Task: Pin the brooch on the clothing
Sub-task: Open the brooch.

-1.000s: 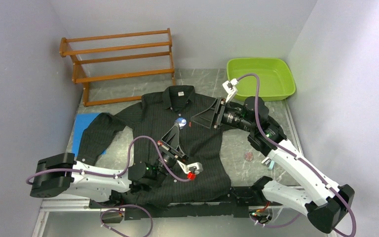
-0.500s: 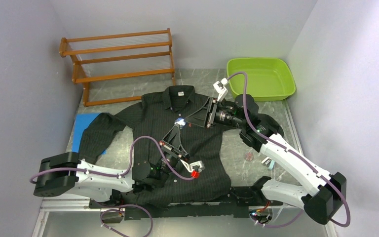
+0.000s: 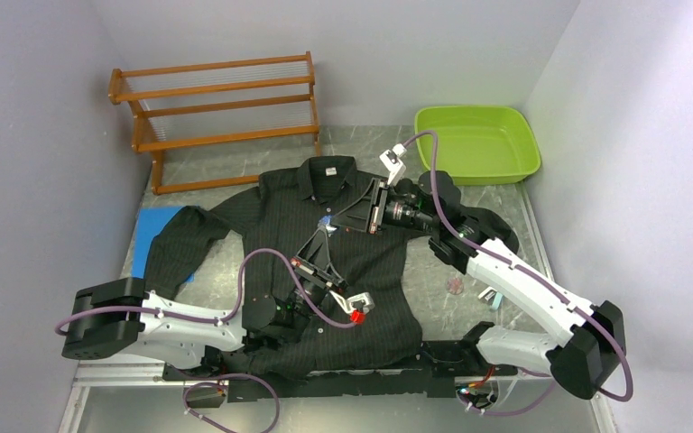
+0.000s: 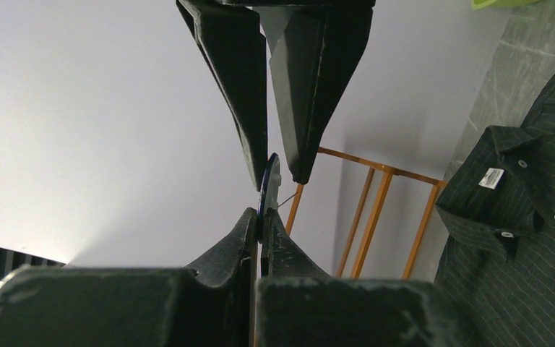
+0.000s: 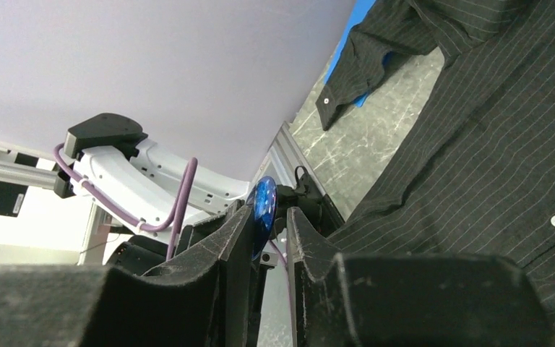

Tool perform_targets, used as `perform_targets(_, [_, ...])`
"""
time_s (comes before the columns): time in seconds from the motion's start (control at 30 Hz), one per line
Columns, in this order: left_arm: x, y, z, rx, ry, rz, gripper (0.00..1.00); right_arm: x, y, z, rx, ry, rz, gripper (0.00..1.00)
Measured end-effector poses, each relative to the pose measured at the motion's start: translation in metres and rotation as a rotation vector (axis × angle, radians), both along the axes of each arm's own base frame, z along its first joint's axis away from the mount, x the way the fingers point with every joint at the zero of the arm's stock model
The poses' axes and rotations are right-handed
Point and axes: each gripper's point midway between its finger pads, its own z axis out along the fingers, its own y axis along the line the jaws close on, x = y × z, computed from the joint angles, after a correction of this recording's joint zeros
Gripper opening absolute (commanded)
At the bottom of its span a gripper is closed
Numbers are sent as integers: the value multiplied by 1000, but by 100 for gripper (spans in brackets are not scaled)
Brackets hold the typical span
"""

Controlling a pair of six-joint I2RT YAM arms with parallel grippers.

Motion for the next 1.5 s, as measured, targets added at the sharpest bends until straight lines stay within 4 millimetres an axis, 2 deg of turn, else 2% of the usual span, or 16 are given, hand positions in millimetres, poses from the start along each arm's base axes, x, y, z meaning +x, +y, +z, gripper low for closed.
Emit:
perform_targets(0.1, [1,2,-1,1,6,11,3,0,3,-1,5,5,14,16])
perform_targets(0.23, [2,2,-3,7,10,19,3,0,4,1,16,6,16,14])
perform_targets(0.37, [2,2,-4,12,12,20,3,1,5,2,19,6,14,0])
perform_targets(0.47, [2,2,-6,26,15,25,3,0,5,3,23,4,13,0])
perform_targets(0.5, [2,2,-6,27,16,26,10,0,5,3,22,4,13,0])
perform_targets(0.53, [2,2,-6,29,16,26,29,0,5,3,22,3,13,0])
perform_targets(0.57, [2,2,-7,30,17,27,60,0,4,3,21,2,13,0])
perform_targets(0.6, [2,2,-7,29,18,27,81,0,5,3,20,-3,15,0])
perform_targets(0.63, [3,2,-7,22,23,26,92,0,4,3,17,-14,16,0])
perform_targets(0.77, [2,4,-5,-46,48,11,94,-2,1,7,11,-78,17,0])
perform_targets(0.93, [3,10,-8,-137,141,-29,94,0,-13,11,-39,-191,-37,0])
perform_targets(1.07, [0,9,-14,-264,334,-118,94,14,-31,0,-140,-236,-149,0])
perform_targets(1.2, [6,20,-10,-479,535,-181,95,36,-53,-18,-241,-253,-251,0])
perform_targets(1.27, [13,28,-18,-589,640,-174,95,46,-63,-25,-270,-255,-286,0])
perform_targets(1.33, [20,33,-35,-665,747,-148,95,57,-78,-36,-295,-239,-324,0])
perform_targets(1.5, [33,32,-94,-769,1025,-10,95,74,-114,-81,-330,-127,-353,0])
